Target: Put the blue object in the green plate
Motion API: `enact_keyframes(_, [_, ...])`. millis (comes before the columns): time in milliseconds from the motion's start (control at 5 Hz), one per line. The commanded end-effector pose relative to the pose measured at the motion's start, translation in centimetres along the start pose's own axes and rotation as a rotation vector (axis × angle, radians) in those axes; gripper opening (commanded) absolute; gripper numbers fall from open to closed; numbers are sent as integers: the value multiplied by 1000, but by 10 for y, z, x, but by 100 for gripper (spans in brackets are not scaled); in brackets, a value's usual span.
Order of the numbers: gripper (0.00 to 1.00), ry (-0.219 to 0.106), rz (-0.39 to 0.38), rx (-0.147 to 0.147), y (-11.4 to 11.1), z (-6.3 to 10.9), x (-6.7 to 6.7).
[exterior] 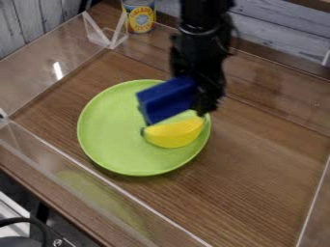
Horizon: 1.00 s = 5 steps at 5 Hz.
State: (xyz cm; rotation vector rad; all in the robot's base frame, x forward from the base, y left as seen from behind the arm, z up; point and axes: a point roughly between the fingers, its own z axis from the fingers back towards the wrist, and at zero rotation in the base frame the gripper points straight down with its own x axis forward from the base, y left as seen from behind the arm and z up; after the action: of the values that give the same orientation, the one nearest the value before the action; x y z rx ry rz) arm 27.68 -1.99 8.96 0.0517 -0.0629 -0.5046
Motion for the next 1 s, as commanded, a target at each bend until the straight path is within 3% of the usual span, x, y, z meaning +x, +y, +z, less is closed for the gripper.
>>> enact_keyframes(0, [0, -64, -48, -2, -30, 9, 11])
enact_keyframes(200, [0, -87, -77, -18, -53, 2, 18])
enact_keyframes(600, [0, -159, -59, -66, -79, -6, 22])
enact_keyframes(800, [0, -175, -55, -86, -85, -7, 22])
